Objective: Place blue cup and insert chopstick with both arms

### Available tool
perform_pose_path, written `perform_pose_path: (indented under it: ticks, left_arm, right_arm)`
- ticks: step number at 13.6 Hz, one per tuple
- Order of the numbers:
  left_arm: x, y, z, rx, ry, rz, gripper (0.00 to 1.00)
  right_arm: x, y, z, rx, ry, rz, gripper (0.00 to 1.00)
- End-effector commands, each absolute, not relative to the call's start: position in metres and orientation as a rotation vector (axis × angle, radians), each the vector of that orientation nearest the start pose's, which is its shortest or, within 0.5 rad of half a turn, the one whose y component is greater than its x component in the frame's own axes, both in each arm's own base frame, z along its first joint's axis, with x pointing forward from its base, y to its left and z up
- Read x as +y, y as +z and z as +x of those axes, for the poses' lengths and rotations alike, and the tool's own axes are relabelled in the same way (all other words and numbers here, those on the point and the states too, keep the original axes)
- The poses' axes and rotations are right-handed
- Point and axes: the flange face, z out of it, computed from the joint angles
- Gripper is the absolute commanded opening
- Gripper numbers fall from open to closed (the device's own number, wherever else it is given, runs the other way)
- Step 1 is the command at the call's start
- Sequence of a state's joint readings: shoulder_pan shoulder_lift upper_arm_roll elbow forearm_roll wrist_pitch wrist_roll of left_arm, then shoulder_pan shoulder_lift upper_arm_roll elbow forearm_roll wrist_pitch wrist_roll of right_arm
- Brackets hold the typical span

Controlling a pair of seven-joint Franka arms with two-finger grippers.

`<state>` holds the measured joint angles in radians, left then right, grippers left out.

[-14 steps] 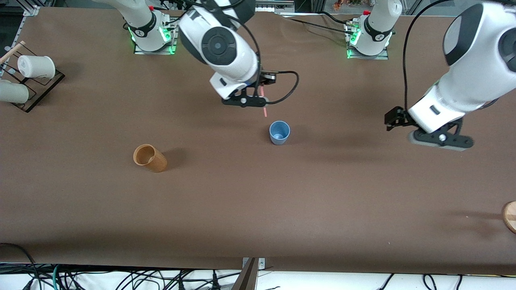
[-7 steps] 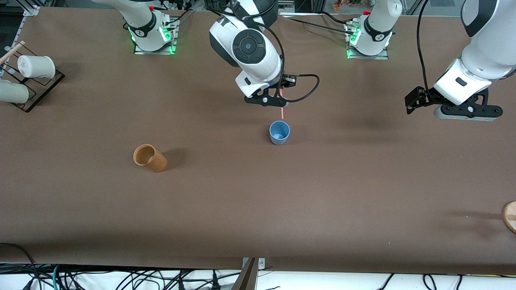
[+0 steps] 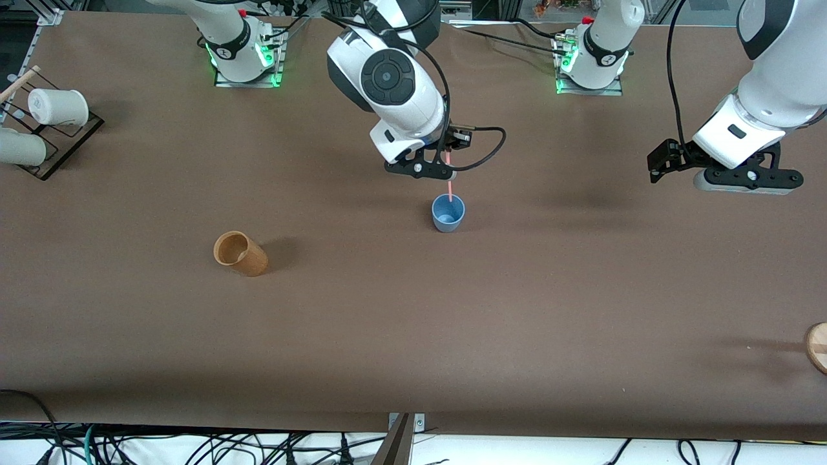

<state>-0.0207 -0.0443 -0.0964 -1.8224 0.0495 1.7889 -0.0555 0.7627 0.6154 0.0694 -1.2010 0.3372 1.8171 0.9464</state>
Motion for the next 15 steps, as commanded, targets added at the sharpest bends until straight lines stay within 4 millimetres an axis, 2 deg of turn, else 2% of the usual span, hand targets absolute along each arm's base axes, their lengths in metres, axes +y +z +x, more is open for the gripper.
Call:
perform_pose_path:
  ticks: [1, 2, 3, 4, 5, 6, 8, 10, 11, 13, 15]
  left_arm:
    - [-0.067, 0.557, 0.549, 0.140, -0.038, -3.117, 1.00]
    - [-0.068, 0.557, 0.549, 0.142, -0.038, -3.117, 1.00]
    - [-0.068, 0.557, 0.549, 0.145, -0.038, -3.117, 1.00]
    - [-0.069, 0.557, 0.549, 0.140, -0.041, -3.117, 1.00]
    - [-0.069, 0.557, 0.549, 0.140, -0.041, -3.117, 1.00]
    - [-0.070, 0.557, 0.549, 0.146, -0.041, -3.120, 1.00]
    - [-0.070, 0.557, 0.549, 0.151, -0.040, -3.120, 1.00]
    - [-0.070, 0.557, 0.549, 0.149, -0.040, -3.120, 1.00]
    - [-0.070, 0.557, 0.549, 0.151, -0.040, -3.120, 1.00]
    - [-0.072, 0.559, 0.549, 0.158, -0.047, -3.122, 1.00]
    - [-0.080, 0.562, 0.552, 0.171, -0.057, -3.125, 1.00]
  right_arm:
    - [0.559, 0.411, 0.486, 0.306, 0.402, -2.878, 0.03]
    - [0.560, 0.411, 0.485, 0.303, 0.401, -2.879, 0.31]
    - [0.557, 0.413, 0.488, 0.309, 0.392, -2.878, 0.54]
    - [0.554, 0.418, 0.491, 0.309, 0.380, -2.877, 0.60]
    - [0.549, 0.420, 0.494, 0.317, 0.380, -2.881, 0.71]
    - [0.543, 0.428, 0.499, 0.328, 0.365, -2.877, 0.76]
    - [0.525, 0.460, 0.510, 0.343, 0.295, -2.860, 0.86]
    - [0.477, 0.506, 0.539, 0.309, 0.206, -2.832, 0.90]
    - [0.445, 0.519, 0.555, 0.272, 0.182, -2.830, 0.91]
    - [0.369, 0.533, 0.579, 0.148, 0.155, -2.844, 0.99]
    - [0.289, 0.539, 0.584, -0.069, 0.094, -2.895, 1.00]
